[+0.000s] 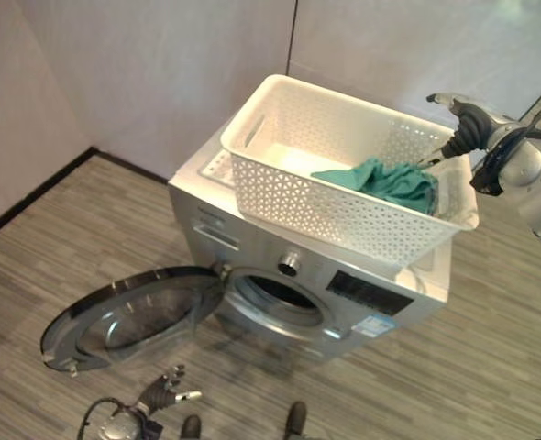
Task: Grab the laundry basket,head to the washer,open it,put in the laundry and shut it.
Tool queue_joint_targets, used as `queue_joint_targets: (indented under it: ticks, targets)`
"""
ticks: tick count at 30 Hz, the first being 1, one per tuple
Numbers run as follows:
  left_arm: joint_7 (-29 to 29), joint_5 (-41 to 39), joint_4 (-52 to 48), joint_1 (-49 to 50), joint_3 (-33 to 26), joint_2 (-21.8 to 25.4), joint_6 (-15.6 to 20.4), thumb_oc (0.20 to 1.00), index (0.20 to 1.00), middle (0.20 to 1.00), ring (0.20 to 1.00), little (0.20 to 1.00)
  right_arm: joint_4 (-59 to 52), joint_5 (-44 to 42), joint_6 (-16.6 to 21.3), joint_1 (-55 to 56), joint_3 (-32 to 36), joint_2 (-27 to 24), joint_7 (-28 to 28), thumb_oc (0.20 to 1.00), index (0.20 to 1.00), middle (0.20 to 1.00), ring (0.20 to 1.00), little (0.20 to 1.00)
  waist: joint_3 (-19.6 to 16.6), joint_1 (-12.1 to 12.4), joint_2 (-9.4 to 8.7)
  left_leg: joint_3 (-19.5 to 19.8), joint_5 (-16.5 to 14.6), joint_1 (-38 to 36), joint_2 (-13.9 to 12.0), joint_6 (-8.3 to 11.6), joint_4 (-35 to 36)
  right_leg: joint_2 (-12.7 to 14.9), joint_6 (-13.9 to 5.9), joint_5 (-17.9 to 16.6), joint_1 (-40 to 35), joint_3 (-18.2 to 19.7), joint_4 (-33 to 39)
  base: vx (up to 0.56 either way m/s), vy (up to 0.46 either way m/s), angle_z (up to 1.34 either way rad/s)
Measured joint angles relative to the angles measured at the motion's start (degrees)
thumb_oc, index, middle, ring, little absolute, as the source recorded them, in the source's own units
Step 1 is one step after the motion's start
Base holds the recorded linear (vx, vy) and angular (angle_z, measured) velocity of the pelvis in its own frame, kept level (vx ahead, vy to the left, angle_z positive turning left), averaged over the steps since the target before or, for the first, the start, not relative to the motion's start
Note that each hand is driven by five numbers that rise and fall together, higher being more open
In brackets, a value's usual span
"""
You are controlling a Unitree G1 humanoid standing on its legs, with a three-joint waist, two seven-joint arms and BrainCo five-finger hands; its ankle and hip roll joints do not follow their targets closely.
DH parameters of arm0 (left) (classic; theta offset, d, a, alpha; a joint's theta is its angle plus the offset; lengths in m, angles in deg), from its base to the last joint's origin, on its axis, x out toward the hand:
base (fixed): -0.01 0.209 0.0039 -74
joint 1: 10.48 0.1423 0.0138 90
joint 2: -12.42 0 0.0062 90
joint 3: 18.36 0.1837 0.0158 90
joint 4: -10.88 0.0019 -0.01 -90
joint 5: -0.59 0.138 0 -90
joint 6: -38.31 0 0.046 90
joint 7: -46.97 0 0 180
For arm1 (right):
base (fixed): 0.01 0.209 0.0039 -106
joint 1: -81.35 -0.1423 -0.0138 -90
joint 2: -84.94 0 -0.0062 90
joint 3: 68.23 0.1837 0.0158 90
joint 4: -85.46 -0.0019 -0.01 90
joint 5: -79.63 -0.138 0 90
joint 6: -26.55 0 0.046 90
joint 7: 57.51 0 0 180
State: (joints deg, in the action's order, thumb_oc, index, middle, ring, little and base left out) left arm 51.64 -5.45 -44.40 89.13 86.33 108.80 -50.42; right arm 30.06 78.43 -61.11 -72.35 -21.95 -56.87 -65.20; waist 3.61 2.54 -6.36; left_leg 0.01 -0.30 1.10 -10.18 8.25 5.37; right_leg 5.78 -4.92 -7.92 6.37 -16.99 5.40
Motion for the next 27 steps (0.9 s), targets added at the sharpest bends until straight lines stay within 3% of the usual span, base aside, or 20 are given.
queue_joint_targets:
  ticks: [10, 18, 20, 27]
  targets:
    - [-1.21, -0.81, 0.11, 0.12, -0.57, 0.12, 0.02, 1.0, 1.0, 1.0, 1.0, 1.0, 1.21, -0.12, -0.09, -2.28, -2.8, 1.58, -0.41, 1.0, 1.0, 1.0, 1.0, 1.0, 0.57, 0.68, 0.04, 1.13, 0.12, 2.08, 0.02, 0.06, -0.01, 0.05, 0.05, 0.03, 1.48, -0.92, -0.34, 0.01, 0.001, 0.05]
    - [-1.39, -0.83, 0.11, -0.73, -1.01, 2.15, 0.05, 1.0, 1.0, 1.0, 1.0, 1.0, 0.18, -0.18, -0.45, -4.46, -6.73, 1.37, -3.02, 1.0, 1.0, 1.0, 1.0, 1.0, 3.41, 1.01, -0.65, 1.21, 0.29, 3.25, 0.19, 0.14, -0.03, 0.0, 0.13, -0.02, 2.61, -1.01, -0.36, 0.0, 0.003, 0.01]
    - [-1.63, -0.76, 0.3, -0.94, -0.97, 2.06, 0.04, 1.0, 1.0, 1.0, 1.0, 1.0, -4.76, -0.13, -0.64, -6.99, -9.92, -1.29, -4.11, 1.0, 1.0, 1.0, 1.0, 1.0, 3.57, 0.51, -0.88, 1.31, 0.28, 3.38, 0.23, 0.14, -0.02, 0.01, 0.13, -0.02, 2.63, -1.09, -0.36, 0.04, 0.02, 0.04]
    - [-1.47, -0.28, 0.44, -2.86, -0.92, 1.89, -0.11, 1.0, 1.0, 1.0, 1.0, 1.0, -14.7, -0.48, -1.08, -7.92, -9.66, -7.67, -6.86, 1.0, 1.0, 1.0, 1.0, 1.0, 3.61, -0.42, -1.29, 1.33, 0.28, 2.8, 0.43, 0.13, -0.02, 0.23, 0.13, -0.02, 2.04, -1.06, -0.36, 0.02, 0.007, 0.0]
